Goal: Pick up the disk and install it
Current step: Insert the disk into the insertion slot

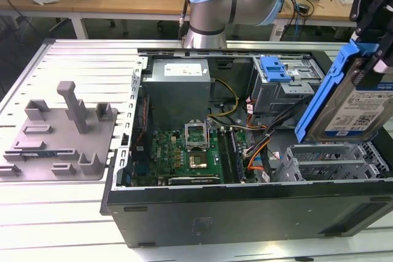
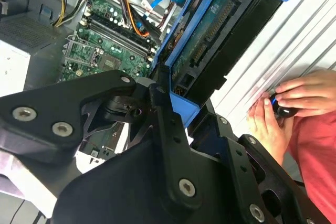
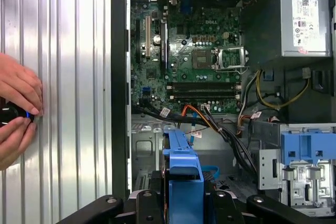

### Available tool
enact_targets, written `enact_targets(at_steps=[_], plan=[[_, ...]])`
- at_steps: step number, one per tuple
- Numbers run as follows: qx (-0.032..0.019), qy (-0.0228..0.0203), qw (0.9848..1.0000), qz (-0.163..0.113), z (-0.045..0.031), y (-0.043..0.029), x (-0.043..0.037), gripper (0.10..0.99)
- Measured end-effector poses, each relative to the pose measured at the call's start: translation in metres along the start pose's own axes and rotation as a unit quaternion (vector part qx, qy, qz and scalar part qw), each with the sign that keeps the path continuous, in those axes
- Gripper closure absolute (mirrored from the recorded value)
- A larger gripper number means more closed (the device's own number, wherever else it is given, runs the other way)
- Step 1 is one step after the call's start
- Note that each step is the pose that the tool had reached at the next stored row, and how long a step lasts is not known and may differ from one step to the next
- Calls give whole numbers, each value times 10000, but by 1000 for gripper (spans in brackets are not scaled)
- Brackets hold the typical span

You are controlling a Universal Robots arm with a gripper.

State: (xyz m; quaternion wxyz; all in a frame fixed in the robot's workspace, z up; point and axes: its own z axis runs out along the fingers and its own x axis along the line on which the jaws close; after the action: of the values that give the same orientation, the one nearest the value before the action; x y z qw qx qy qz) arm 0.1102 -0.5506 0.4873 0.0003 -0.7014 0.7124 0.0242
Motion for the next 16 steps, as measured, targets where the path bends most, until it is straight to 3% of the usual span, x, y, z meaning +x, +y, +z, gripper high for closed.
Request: enact_targets(at_steps=[3,16], plan=[[0,1,10000,0,4,-33,2,718],[-1,2,10000,-42,36,-35,3,718]])
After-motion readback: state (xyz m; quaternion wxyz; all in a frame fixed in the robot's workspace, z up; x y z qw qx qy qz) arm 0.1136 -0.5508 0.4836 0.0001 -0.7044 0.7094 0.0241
